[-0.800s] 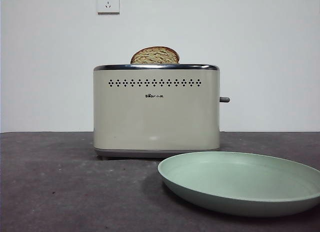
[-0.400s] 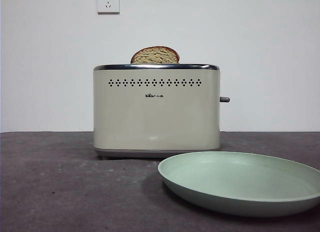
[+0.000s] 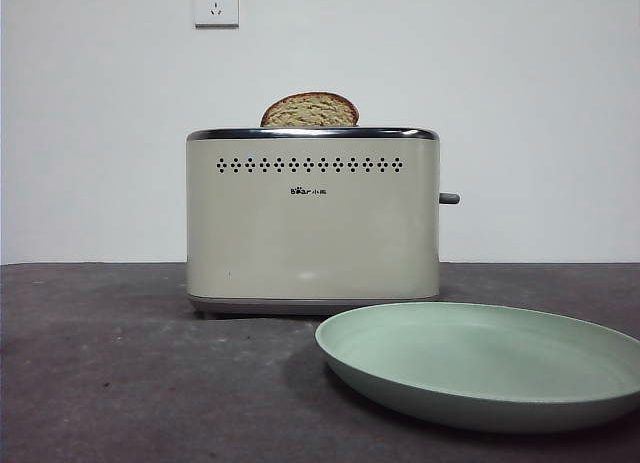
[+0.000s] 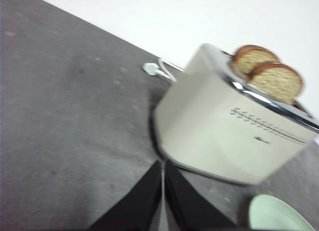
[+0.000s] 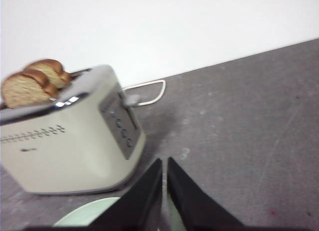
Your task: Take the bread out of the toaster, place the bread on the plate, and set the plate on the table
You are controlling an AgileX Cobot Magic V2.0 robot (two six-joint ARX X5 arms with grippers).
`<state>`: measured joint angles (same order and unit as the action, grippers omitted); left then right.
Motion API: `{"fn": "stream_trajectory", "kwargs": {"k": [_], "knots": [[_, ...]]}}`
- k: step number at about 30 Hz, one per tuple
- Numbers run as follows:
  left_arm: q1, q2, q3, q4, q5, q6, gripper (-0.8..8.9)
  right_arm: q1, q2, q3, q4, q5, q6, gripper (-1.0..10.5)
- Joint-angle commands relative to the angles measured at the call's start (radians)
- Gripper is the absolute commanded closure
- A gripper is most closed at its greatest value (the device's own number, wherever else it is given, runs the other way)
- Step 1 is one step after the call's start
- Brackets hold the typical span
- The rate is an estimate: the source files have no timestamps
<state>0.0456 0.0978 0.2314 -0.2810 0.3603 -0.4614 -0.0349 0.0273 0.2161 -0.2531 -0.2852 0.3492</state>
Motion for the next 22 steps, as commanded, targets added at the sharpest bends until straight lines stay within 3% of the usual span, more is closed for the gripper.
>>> {"fn": "stream_trajectory", "kwargs": {"k": [1, 7, 15, 22], "knots": [[0.003, 0.061, 0.075, -0.013, 0.064, 0.051, 8.06, 0.001, 0.044, 0.08, -0.066, -0.006, -0.019, 9.4], [0.003, 0.218, 0.232, -0.093, 0.194, 0.166, 8.06, 0.011, 0.193, 0.279, -0.229, -0.056, -0.127, 9.4], [-0.021, 0.393, 0.428, -0.235, 0.319, 0.291, 8.06, 0.075, 0.44, 0.536, -0.496, -0.082, -0.328, 9.4], [-0.1, 0.483, 0.555, -0.428, 0.325, 0.427, 8.06, 0.172, 0.575, 0.663, -0.679, -0.081, -0.443, 9.4]]}}
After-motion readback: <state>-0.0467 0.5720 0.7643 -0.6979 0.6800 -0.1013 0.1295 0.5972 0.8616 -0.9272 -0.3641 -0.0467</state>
